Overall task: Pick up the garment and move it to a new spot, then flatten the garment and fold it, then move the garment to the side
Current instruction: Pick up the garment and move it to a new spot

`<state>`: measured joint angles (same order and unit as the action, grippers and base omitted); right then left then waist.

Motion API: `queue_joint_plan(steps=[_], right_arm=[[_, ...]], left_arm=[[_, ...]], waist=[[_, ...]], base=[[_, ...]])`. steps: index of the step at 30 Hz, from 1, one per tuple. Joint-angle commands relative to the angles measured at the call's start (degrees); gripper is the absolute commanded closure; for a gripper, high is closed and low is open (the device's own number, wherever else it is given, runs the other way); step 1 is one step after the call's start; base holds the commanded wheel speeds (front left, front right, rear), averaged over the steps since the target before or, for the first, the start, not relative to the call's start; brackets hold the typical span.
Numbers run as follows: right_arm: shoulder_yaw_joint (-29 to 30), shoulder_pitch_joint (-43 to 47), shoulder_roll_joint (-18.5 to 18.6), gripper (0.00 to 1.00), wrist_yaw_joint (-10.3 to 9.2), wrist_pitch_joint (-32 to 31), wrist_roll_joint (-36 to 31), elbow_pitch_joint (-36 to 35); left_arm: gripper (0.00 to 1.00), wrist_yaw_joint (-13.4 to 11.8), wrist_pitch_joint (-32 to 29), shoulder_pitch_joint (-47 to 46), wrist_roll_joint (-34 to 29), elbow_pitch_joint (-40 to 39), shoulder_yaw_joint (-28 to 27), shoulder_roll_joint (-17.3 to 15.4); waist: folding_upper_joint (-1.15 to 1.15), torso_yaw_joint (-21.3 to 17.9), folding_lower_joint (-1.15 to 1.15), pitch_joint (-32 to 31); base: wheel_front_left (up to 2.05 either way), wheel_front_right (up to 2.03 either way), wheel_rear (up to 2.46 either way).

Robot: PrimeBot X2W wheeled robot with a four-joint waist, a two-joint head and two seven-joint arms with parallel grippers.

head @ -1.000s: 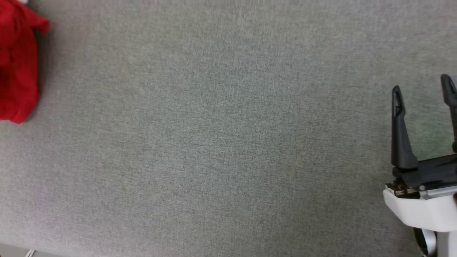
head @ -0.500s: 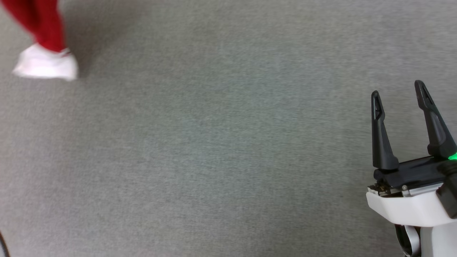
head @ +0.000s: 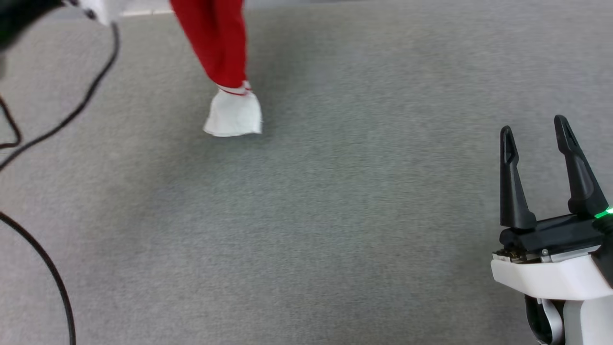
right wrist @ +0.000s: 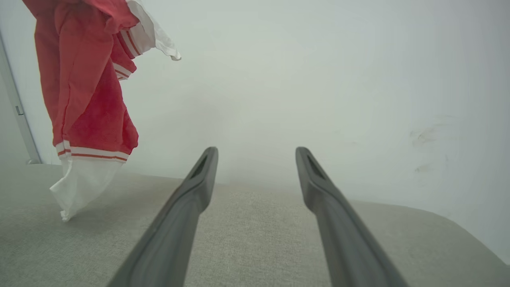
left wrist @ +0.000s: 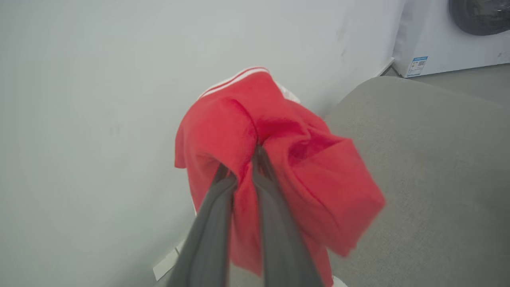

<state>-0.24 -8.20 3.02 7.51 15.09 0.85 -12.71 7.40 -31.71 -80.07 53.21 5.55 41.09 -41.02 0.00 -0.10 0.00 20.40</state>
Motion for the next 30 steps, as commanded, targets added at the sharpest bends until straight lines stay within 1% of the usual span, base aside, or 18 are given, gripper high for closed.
queue_joint_plan(steps=[1, 8, 15, 20, 25, 26, 30], right_arm=[[0.12, 0.56, -0.23, 0.0, -0.04, 0.12, 0.53, 0.36], [0.29, 1.83, -0.23, 0.0, -0.04, 0.13, 2.07, 1.44], [0.23, 2.06, -0.22, 0.0, -0.04, 0.12, 2.55, 1.95], [-0.16, 1.24, -0.23, 0.0, -0.04, 0.12, 2.73, 2.34], [0.05, 0.82, -0.22, 0.0, -0.04, 0.12, 2.56, 3.08], [0.05, 0.82, -0.22, 0.0, -0.04, 0.12, 2.56, 3.08], [0.13, 0.5, -0.22, 0.0, -0.04, 0.12, 2.18, 3.83]], left_arm=[[1.0, -0.01, -0.26, -0.98, 0.02, -1.28, 1.01, 0.36], [1.0, -0.01, 0.19, 0.65, 0.6, -6.25, 5.62, 3.72], [1.0, -0.33, 1.88, 7.79, -0.3, -8.17, 11.28, 7.29], [1.0, -0.6, 4.47, 15.27, -0.87, -5.48, 15.71, 9.53], [1.0, -0.31, 7.57, 22.11, -2.35, -0.32, 21.45, 12.79], [1.0, -0.31, 7.57, 22.11, -2.35, -0.32, 21.45, 12.79], [1.0, -0.12, 9.52, 26.39, -3.44, 4.43, 26.71, 16.75]], waist=[[0.0, -2.5, 0.0, -1.87], [0.0, -5.82, 0.0, -4.02], [0.0, -6.83, 0.0, -3.7], [0.0, -7.08, 0.0, -1.84], [0.0, -7.04, 0.0, -0.09], [0.0, -7.04, 0.0, -0.09], [0.0, -6.92, 0.0, 0.72]], base=[[0.0, 0.0, 0.0], [0.0, 0.0, 0.0], [0.0, 0.0, 0.0], [0.0, 0.0, 0.0], [0.0, 0.0, 0.0], [0.0, 0.0, 0.0], [0.0, 0.0, 0.0]])
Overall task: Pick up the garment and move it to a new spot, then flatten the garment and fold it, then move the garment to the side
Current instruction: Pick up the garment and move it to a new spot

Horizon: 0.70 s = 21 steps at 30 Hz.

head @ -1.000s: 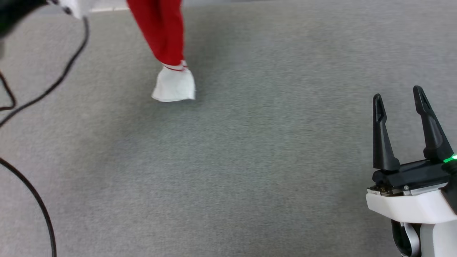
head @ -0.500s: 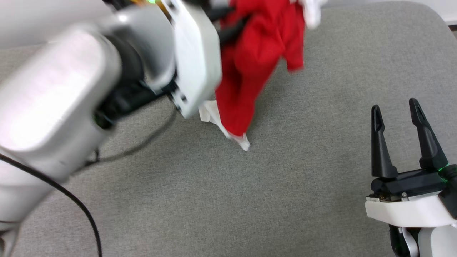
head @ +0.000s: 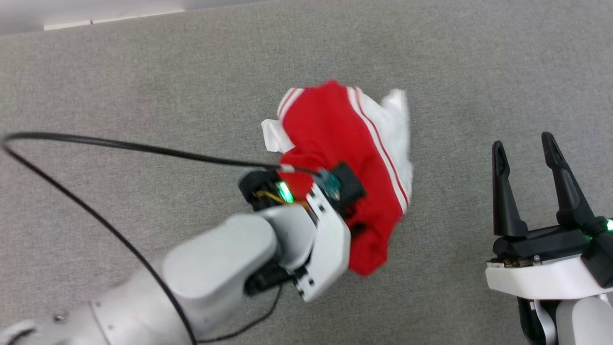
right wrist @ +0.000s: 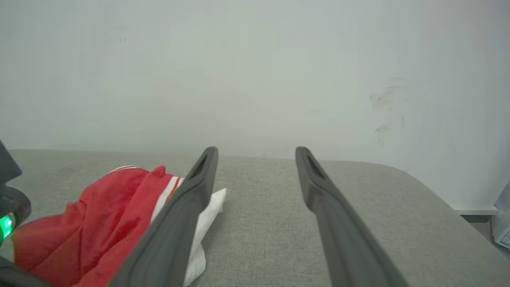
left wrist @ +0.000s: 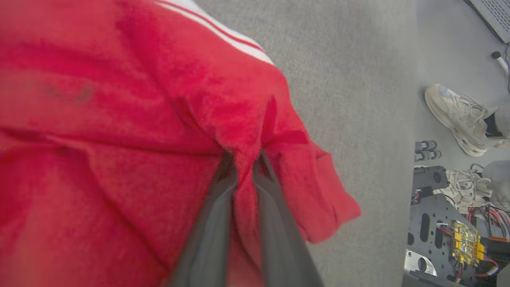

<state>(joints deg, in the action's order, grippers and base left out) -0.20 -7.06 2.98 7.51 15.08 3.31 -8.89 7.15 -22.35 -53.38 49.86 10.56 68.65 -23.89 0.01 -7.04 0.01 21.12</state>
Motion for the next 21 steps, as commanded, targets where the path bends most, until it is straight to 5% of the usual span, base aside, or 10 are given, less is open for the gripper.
queue_joint_plan(steps=[1, 10, 11, 12, 15, 21], right_arm=[[0.06, -0.77, -0.19, 0.0, -0.04, 0.14, -0.36, 0.2], [0.15, -0.44, -0.19, 0.0, -0.04, 0.13, -0.73, 1.22], [0.26, -0.12, -0.18, 0.0, -0.04, 0.14, -0.85, 1.34], [0.28, 0.17, -0.19, 0.0, -0.04, 0.13, -0.91, 1.47], [0.42, 1.17, -0.18, 0.0, -0.04, 0.13, -1.06, 1.97], [0.7, 2.74, -0.18, 0.0, -0.04, 0.13, -1.52, 2.62]], left_arm=[[1.0, 0.17, 0.43, 0.77, -0.16, 0.64, 0.48, 0.71], [1.0, 0.27, 3.13, 3.37, -1.73, 7.2, 4.49, 5.36], [0.16, 0.27, 4.61, 2.71, -2.32, 7.41, 4.38, 5.58], [0.0, 0.26, 5.96, 2.24, -2.62, 7.68, 4.05, 5.7], [0.0, -0.42, 11.46, 1.16, -4.41, 7.82, 2.35, 6.02], [0.0, -6.24, 22.44, 2.14, -7.88, 5.98, -2.0, 5.46]], waist=[[-0.01, 0.04, -0.01, 0.14], [-0.01, 0.13, -0.01, -0.55], [-0.01, 0.3, -0.01, -0.92], [-0.01, 0.46, -0.01, -1.33], [-0.01, 1.05, -0.01, -2.88], [-0.01, 2.75, -0.01, -6.2]], base=[[0.0, 0.0, 0.0], [0.0, 0.0, 0.0], [0.0, 0.0, 0.0], [0.0, 0.0, 0.0], [0.0, 0.0, 0.0], [0.0, 0.0, 0.0]])
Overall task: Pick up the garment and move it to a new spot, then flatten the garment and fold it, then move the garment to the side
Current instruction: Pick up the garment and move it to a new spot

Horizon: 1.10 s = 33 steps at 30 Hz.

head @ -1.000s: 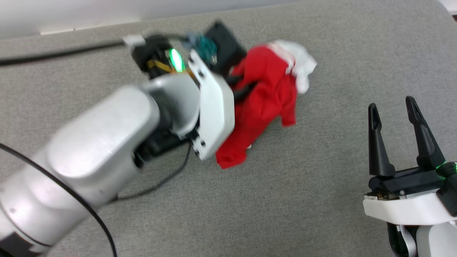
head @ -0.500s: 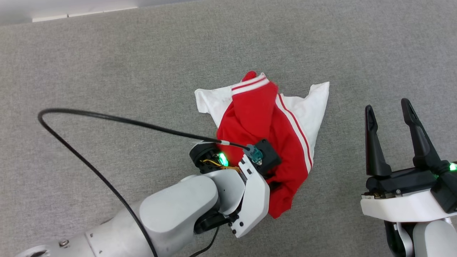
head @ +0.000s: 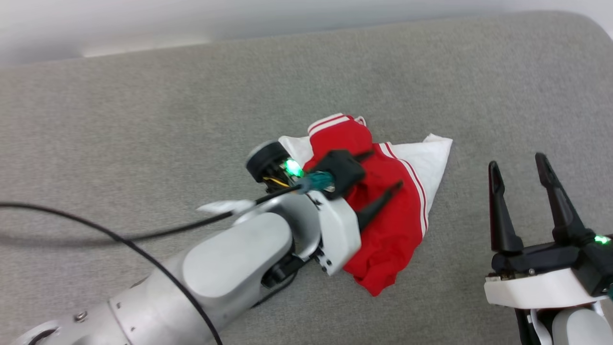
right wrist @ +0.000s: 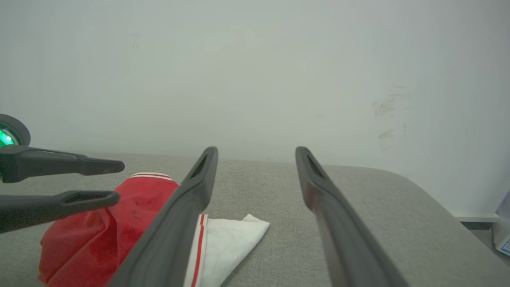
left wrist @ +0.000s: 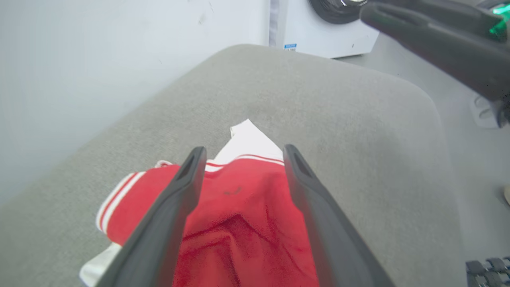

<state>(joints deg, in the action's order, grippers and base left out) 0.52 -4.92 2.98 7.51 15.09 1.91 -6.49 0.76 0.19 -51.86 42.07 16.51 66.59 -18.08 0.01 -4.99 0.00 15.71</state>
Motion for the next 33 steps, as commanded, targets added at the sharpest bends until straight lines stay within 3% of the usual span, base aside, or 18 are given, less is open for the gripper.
queue_joint_plan(steps=[1, 9, 14, 19, 23, 28, 31, 33], right_arm=[[0.01, 0.7, -0.19, 0.0, -0.04, 0.12, -0.23, 0.35], [0.19, 2.52, -0.17, 0.0, -0.04, 0.13, -0.76, 1.14], [0.71, 3.64, -0.17, 0.0, -0.04, 0.13, -0.78, 1.25], [0.91, 3.84, -0.16, 0.0, -0.04, 0.12, -0.89, 1.23], [1.03, 4.46, -0.17, 0.0, -0.04, 0.13, -0.64, 1.32], [1.31, 5.33, -0.16, 0.0, -0.04, 0.13, -0.17, 1.64], [1.48, 5.76, -0.16, 0.0, -0.04, 0.13, 0.68, 2.09], [1.47, 6.42, -0.16, 0.0, -0.04, 0.12, 2.01, 2.63]], left_arm=[[0.0, -1.29, 1.77, 0.93, -0.62, -0.25, -0.79, -0.61], [0.0, -12.67, 13.45, 7.01, -2.62, -0.22, -8.11, -3.91], [0.0, -18.68, 15.03, 13.39, -4.27, -2.15, -15.49, -6.15], [0.0, -23.11, 15.05, 23.34, -8.83, -9.11, -27.84, -6.52], [0.0, -24.07, 15.06, 31.53, -13.87, -12.88, -36.29, -5.75], [0.0, -23.45, 15.02, 40.26, -19.5, -16.0, -44.14, -2.85], [0.0, -22.52, 15.02, 44.41, -22.38, -16.92, -47.34, -0.72], [0.0, -20.54, 15.02, 48.72, -25.43, -17.26, -50.71, 2.29]], waist=[[-0.01, 1.0, 0.0, -1.29], [-0.01, 3.08, 0.0, -4.69], [-0.01, 4.17, 0.0, -6.06], [-0.01, 4.72, 0.0, -6.89], [-0.01, 5.03, 0.0, -7.62], [-0.01, 5.28, 0.0, -8.67], [-0.01, 5.39, 0.0, -9.28], [-0.01, 5.43, 0.0, -10.04]], base=[[0.0, 0.0, 0.0], [0.0, 0.0, 0.0], [0.0, 0.0, 0.0], [0.0, 0.0, 0.0], [0.0, 0.0, 0.0], [0.0, 0.0, 0.0], [0.0, 0.0, 0.0], [0.0, 0.0, 0.0]])
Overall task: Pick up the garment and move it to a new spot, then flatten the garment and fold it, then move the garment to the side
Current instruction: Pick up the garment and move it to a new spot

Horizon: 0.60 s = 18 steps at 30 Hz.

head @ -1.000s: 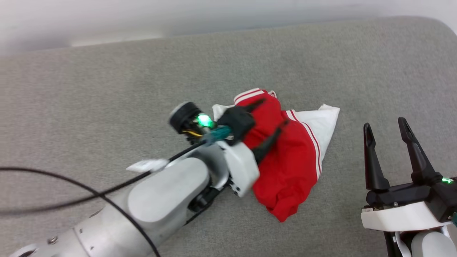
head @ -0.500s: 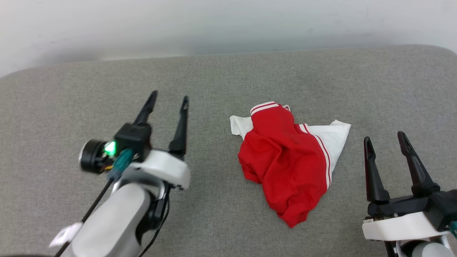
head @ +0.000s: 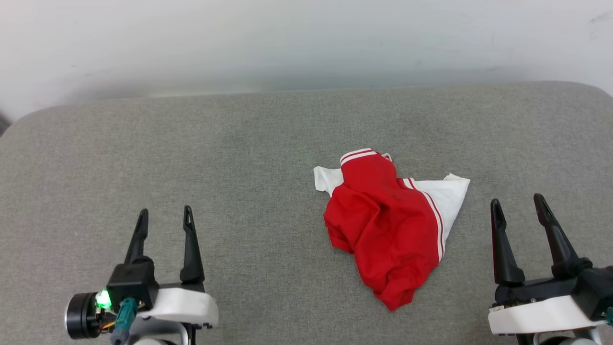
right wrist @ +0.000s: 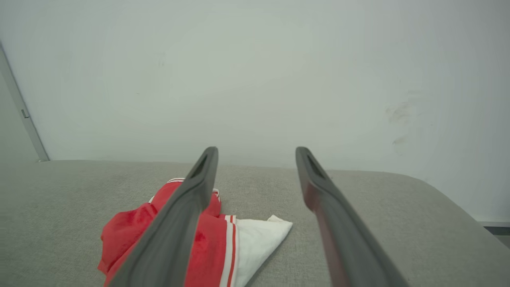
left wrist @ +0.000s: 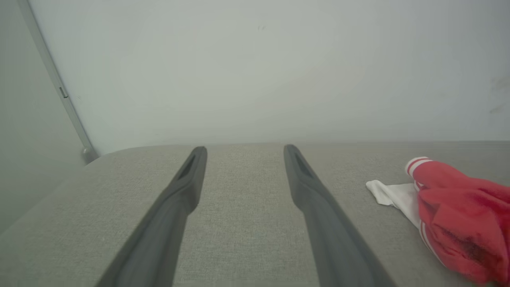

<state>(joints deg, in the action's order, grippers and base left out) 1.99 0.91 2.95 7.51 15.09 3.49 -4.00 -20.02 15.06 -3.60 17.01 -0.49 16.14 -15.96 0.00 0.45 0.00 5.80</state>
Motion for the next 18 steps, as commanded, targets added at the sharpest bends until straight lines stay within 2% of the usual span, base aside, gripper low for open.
queue_joint_plan(steps=[1, 9, 18], right_arm=[[0.08, 0.64, -0.13, 0.0, -0.04, 0.12, 0.72, 0.28], [0.27, 2.47, -0.12, 0.0, -0.04, 0.12, 3.3, 1.32], [0.55, 4.0, -0.12, 0.0, -0.04, 0.12, 4.16, 1.6]], left_arm=[[0.0, 0.88, 0.15, 1.19, -1.11, -0.41, -1.06, 0.85], [0.0, 5.44, 0.17, 6.65, -5.5, -1.17, -6.85, 6.41], [0.0, 10.57, 0.17, 9.35, -9.14, -0.62, -11.04, 10.4]], waist=[[0.0, -0.02, 0.0, -0.28], [0.0, 0.34, 0.0, -1.81], [0.0, 1.08, 0.0, -2.74]], base=[[0.0, 0.0, 0.0], [0.0, 0.0, 0.0], [0.0, 0.0, 0.0]])
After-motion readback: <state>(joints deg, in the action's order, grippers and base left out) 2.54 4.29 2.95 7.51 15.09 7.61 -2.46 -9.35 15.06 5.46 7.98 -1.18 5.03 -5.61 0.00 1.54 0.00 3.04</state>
